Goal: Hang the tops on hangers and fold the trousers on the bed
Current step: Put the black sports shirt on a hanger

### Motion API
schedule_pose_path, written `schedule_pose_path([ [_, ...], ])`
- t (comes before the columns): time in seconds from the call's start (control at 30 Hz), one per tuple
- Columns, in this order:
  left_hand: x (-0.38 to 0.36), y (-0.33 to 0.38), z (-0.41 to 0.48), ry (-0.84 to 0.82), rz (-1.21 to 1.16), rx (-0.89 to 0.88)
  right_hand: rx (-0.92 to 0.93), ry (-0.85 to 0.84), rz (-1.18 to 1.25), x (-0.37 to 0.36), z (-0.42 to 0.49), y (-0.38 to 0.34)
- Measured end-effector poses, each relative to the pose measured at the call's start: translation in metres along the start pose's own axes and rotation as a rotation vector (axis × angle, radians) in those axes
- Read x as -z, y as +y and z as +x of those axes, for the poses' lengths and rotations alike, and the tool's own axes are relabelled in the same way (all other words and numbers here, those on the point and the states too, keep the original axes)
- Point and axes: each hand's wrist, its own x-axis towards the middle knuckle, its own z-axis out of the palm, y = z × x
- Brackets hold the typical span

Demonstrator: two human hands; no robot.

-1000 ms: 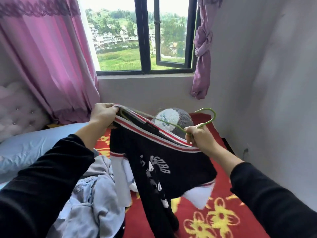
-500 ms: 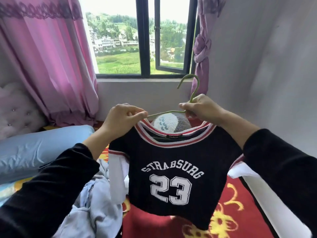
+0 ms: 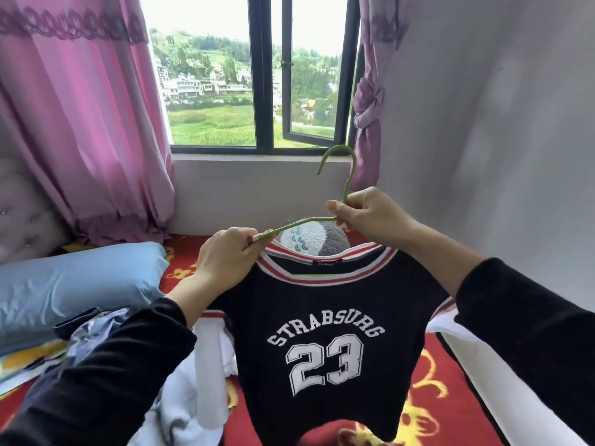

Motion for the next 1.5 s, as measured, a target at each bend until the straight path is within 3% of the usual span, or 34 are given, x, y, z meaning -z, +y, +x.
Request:
schedule_pose_path([
  [0.3,0.052,-0.018,-0.019,0.146,0.016,0.023,0.114,0.081,-0.138,0.004,-0.041,0.03],
  [0.47,0.088,-0.015,-0.058,0.186,0.01,0.058,0.231,0.082,-0.125,-0.006,-0.046,-0.011],
  [0.57,0.117,-0.011,-0.088,0.233,0.032,0.12,0.366,0.067,-0.162,-0.021,-0.051,-0.06],
  [0.7,0.163,-0.007,-0.148,0.288,0.104,0.206,0.452,-0.047,0.003,-0.054,-0.065,-0.136],
  [0.8,0.21,-0.008,-0.207,0.299,0.159,0.302,0.487,-0.226,0.108,-0.075,-0.083,-0.195],
  [0.97,0.287,-0.015,-0.299,0.236,0.136,0.446,0.629,-0.532,0.088,-0.12,-0.115,-0.286],
  [1.23,0.425,-0.041,-0.496,0.348,0.316,0.889,0.98,-0.925,0.084,-0.222,-0.23,-0.469],
  [1.33,0.485,-0.047,-0.573,0.343,0.343,0.964,1.07,-0.958,0.03,-0.269,-0.277,-0.536],
  [1.5,0.569,-0.05,-0.691,0.486,0.342,1.009,1.153,-0.969,0.021,-0.336,-0.356,-0.646],
])
